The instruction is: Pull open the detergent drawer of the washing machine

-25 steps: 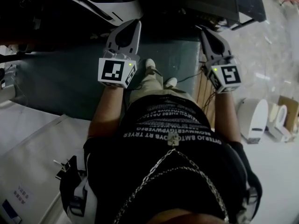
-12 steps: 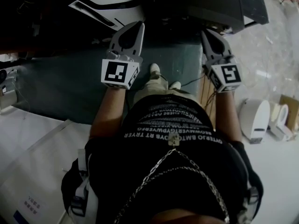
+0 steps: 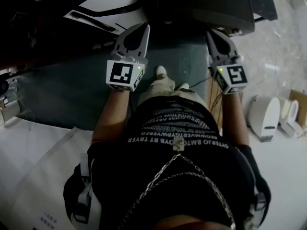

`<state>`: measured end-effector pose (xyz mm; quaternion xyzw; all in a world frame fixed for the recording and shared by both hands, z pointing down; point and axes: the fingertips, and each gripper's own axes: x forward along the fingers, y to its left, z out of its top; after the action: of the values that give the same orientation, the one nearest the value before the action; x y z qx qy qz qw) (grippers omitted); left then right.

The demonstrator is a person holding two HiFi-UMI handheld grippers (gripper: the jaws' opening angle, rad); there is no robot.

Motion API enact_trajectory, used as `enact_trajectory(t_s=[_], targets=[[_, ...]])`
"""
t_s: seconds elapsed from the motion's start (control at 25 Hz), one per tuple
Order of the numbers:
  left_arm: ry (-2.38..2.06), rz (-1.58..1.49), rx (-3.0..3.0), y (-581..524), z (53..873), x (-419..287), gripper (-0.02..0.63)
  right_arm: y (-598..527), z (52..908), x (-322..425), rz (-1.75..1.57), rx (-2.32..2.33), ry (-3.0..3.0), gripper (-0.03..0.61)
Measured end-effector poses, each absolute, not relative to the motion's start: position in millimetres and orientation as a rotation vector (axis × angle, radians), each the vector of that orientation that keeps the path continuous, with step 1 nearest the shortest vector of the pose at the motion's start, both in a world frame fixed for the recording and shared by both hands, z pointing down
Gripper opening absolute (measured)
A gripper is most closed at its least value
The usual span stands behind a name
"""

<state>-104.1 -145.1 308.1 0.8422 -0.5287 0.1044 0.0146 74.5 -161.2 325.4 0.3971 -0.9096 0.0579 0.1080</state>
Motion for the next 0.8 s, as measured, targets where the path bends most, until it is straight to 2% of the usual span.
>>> enact_trajectory(t_s=[0.8], targets=[[-1.438,0.389,2.613,-230,399,-137,0.003,-237,426,58,0.282,1.231,-2.464,0.003]])
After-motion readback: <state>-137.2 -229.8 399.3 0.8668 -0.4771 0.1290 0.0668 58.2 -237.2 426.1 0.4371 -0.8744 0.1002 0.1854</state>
